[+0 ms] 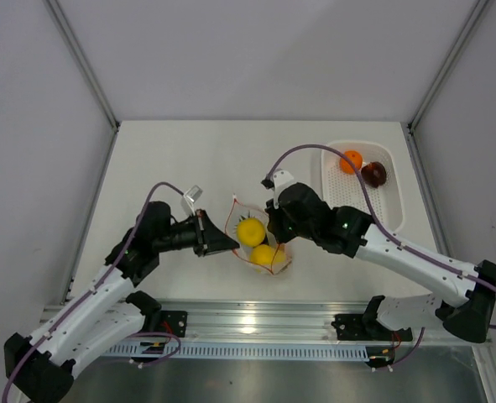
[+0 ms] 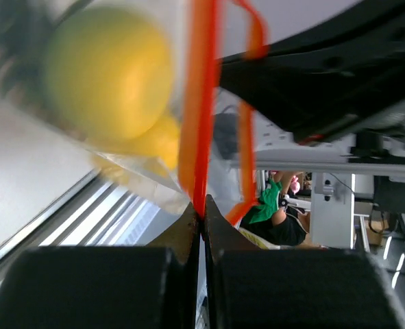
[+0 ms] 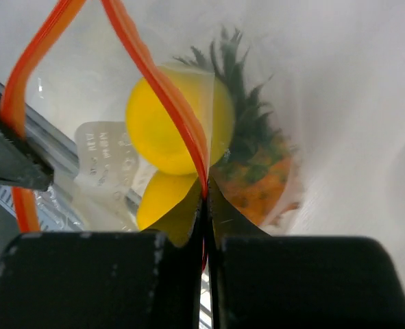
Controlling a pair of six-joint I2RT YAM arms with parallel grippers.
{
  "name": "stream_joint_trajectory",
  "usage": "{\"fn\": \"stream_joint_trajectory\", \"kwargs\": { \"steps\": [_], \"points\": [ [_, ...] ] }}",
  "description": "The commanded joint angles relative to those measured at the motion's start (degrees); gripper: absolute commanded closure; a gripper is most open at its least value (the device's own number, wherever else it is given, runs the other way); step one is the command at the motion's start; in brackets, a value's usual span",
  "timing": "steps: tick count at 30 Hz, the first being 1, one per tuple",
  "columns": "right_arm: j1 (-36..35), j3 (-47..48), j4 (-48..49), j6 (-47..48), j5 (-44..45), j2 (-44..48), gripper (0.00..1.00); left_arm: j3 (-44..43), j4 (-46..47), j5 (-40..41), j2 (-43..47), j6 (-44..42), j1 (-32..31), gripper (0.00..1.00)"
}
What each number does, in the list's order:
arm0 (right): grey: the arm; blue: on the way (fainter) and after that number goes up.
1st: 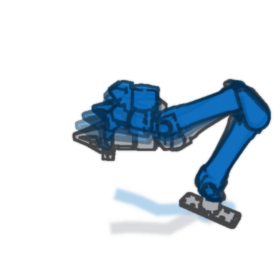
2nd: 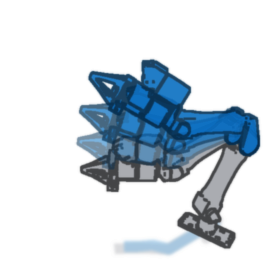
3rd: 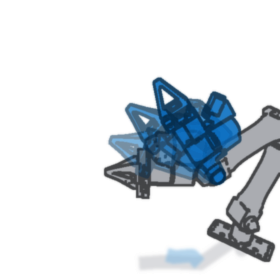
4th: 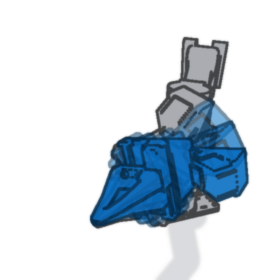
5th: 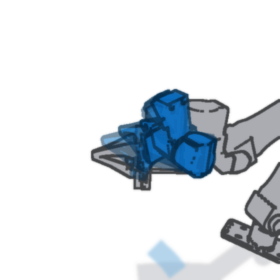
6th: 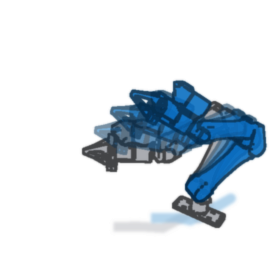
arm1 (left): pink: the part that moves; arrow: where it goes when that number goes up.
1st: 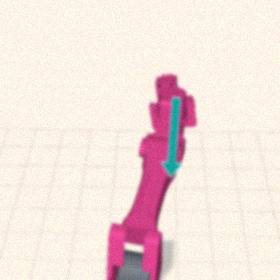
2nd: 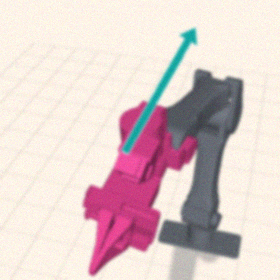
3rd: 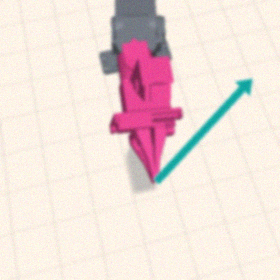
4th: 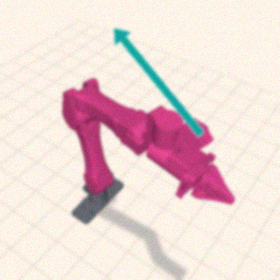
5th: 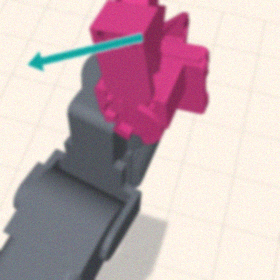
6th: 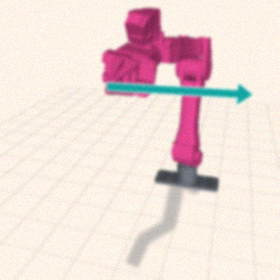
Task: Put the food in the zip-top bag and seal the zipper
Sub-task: Adjust the zipper food storage bag at the center of the board.
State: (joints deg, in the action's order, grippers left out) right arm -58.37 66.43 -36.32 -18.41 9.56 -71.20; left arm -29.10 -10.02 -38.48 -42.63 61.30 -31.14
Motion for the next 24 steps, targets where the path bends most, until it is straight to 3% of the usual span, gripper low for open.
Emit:
{"fn": "stream_joint_trajectory", "kwargs": {
  "steps": [1, 2, 7, 15, 18, 24],
  "points": [
    [-0.17, 8.09, 0.55, 2.5, 1.34, 4.22, 1.0, -10.79, -1.74, -1.25, 3.42, -2.05, -0.5, 0.99],
    [-0.17, 9.75, 0.46, 2.42, 0.73, 4.75, 1.0, -14.02, -2.8, -1.07, 3.78, -2.49, -0.51, 0.99],
    [-0.61, 8.9, 3.26, 0.23, -2.79, 9.31, 1.0, -13.0, -4.48, -0.11, 5.63, -3.02, -0.94, 0.99],
    [0.71, -6.29, 8.98, -3.99, -3.58, 9.24, 1.0, 2.29, 3.87, -0.11, 4.75, 0.22, -0.94, 0.99],
    [1.68, -7.46, 9.34, -4.35, -4.55, 5.91, 1.0, 0.89, 3.96, -0.19, 4.49, 0.23, -0.86, 0.99],
    [0.01, -0.35, 5.47, -1.81, -2.09, 5.1, 1.0, -10.35, -3.06, 0.07, 4.92, -2.67, -0.86, 1.0]
  ]
}}
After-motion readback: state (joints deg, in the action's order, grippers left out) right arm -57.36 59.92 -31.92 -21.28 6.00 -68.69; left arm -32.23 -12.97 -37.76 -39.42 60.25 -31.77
